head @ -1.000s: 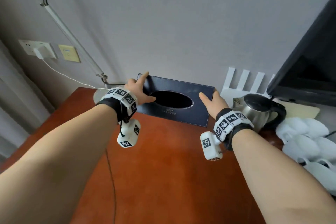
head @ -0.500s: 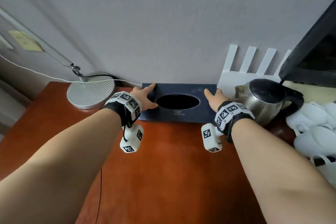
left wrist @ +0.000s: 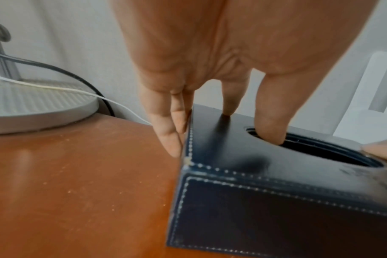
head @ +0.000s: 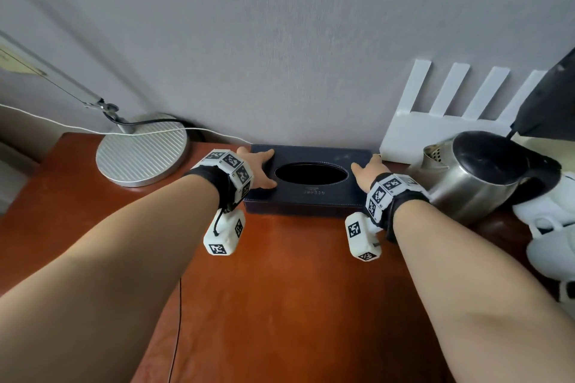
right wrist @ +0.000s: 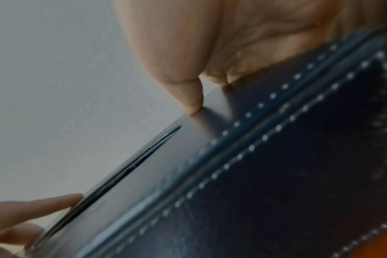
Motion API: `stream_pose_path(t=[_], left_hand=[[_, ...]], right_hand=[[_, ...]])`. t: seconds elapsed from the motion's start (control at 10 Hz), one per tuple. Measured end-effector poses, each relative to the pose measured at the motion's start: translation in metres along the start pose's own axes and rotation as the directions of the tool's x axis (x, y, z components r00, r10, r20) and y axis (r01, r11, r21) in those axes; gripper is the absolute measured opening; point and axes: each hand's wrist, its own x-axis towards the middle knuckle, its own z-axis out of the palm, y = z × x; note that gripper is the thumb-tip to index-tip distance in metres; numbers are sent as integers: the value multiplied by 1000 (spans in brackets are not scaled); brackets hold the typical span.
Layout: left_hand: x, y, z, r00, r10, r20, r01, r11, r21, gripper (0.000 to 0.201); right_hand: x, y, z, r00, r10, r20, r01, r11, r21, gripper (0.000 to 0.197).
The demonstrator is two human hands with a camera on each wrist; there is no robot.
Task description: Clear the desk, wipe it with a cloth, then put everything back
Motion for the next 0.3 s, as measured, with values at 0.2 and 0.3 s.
stream_pose_path(t=[0.2,0.3], left_hand=[[-20,10,-4,999,6,-38,-1,992,126,76],[-40,14,-10,984,65,-163,-46,992,121,75]], right_hand=[[-25,0,-5,992,-122,-10,120,987,-104,66],[-50,-6,-21,964,-262,-40,254,958,-134,63]])
